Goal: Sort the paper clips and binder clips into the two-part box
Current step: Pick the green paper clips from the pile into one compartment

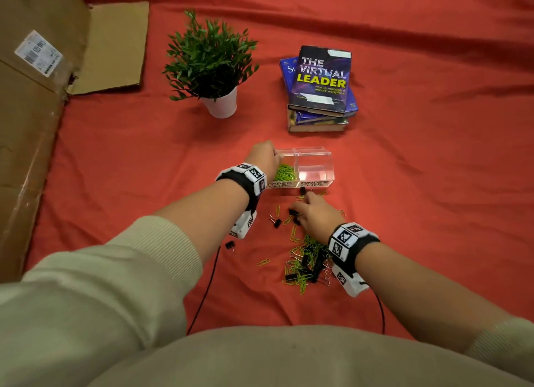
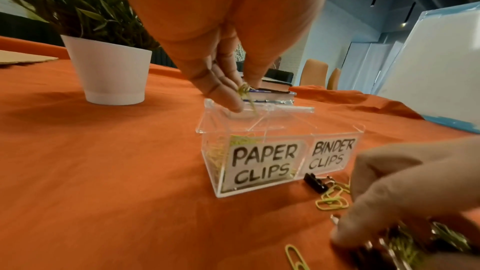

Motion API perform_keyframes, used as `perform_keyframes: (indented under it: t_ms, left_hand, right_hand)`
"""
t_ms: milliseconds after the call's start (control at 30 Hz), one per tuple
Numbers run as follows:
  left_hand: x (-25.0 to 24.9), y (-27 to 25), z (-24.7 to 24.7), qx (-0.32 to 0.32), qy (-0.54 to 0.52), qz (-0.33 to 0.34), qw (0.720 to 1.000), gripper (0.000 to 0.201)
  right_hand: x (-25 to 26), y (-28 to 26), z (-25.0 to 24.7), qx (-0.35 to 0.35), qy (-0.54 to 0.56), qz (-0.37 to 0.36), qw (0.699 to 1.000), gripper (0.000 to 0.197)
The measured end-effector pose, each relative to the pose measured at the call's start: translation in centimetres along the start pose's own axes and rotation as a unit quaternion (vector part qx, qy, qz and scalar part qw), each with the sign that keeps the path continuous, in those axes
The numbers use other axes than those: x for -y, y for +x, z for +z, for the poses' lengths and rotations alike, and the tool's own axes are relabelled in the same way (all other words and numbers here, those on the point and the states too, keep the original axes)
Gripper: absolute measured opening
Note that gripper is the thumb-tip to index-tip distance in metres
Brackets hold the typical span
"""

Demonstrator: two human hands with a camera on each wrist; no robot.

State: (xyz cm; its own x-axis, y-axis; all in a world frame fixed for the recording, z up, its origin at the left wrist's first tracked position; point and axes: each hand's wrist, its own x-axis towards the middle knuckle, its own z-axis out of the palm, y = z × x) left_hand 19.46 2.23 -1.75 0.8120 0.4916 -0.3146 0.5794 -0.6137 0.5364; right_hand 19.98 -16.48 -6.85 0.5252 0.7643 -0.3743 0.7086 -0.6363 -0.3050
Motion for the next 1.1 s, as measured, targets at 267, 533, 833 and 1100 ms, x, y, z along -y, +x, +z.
perform_keyframes:
  t_ms: [267,533,833,1100]
  left_hand:
    - [2.2,-5.5,3.8,0.034,0.083,0.086,0.992,0.011]
    - [5.9,-8.4,6.1,0.106,0.175,0.064,0.977,0.024]
    - [5.3,-7.0,6.0,0.061,0.151,0.039,0.986,0.029]
    - [4.2,-5.3,7.0,0.071,0.147,0.039,0.986,0.026]
  right_hand:
    - [-0.6,-0.6,-0.2,-0.054,-0.016,0.009,0.998,0.029]
    - [1.1,0.9,0.8,-0.019,-0.067,-0.050,0.996,0.026]
    - [2.4,0.3,1.4,0.010,-0.086,-0.039,0.995,0.012]
    - [1.0,-1.3,-1.0,-0.035,0.280,0.077,0.956,0.010]
